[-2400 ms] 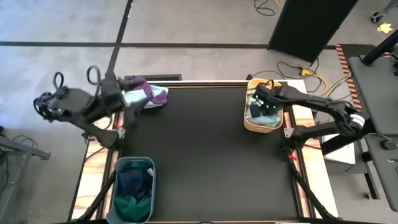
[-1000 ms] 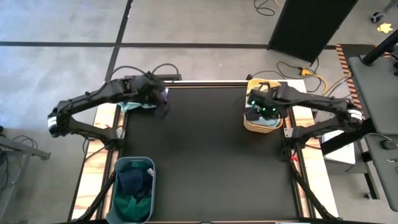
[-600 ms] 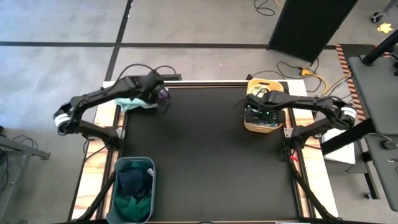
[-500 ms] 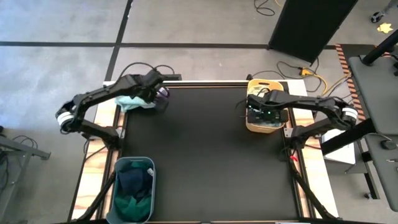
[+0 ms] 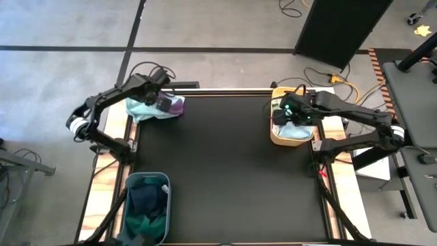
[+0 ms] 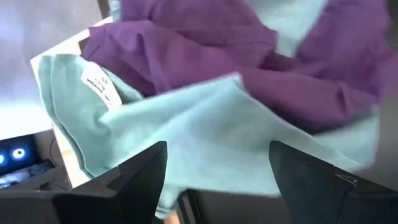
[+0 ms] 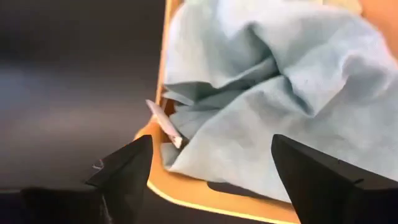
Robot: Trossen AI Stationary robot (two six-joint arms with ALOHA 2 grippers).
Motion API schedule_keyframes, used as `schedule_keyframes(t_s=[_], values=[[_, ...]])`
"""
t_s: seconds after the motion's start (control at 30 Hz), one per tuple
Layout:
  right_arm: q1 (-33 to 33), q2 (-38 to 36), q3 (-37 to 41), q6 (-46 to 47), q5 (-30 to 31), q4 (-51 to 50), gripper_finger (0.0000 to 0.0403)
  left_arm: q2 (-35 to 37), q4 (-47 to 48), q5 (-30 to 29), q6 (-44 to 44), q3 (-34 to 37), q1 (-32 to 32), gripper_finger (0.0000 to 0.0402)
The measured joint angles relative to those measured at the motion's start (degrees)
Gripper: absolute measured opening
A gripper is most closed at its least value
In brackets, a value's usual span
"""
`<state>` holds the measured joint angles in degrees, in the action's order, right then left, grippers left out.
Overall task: Sort microfiber towel by color & place in baskets
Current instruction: Put the light blue microfiber towel into the yellow bin
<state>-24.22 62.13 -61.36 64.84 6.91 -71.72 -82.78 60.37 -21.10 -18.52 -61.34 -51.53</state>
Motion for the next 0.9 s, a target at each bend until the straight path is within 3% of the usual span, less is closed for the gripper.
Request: schedule_keyframes(t_s=[0.23,0.37,0.5,0.7,0.9], values=[[-0.01,-0.96,-3.05,-3.43,1.00,-0.08,0.0335,-4.45,-3.91,0.38,0.36,-0.36,-3.14,0.0261],[-0.03,-0.96,-4.99,-6.01,0.55,-0.07,0.0338,-6.63,-5.30,7.08,-0.03,-0.44,-3.66,0.0235],[-0.01,-0.96,-7.40,-9.06,0.60,-0.11,0.0337,-6.43,-5.07,8.15,-0.71,-0.48,-3.64,0.0170],[-0.03,-1.01,-10.77,-13.43,0.60,-0.08,0.0328,-4.85,-2.25,8.19,0.51,-0.44,-3.64,0.0021],[-0.03,-1.01,-14.61,-16.38,0.60,-0.01,0.0325,-0.11,3.27,8.55,3.40,-0.51,-3.42,0.0002]])
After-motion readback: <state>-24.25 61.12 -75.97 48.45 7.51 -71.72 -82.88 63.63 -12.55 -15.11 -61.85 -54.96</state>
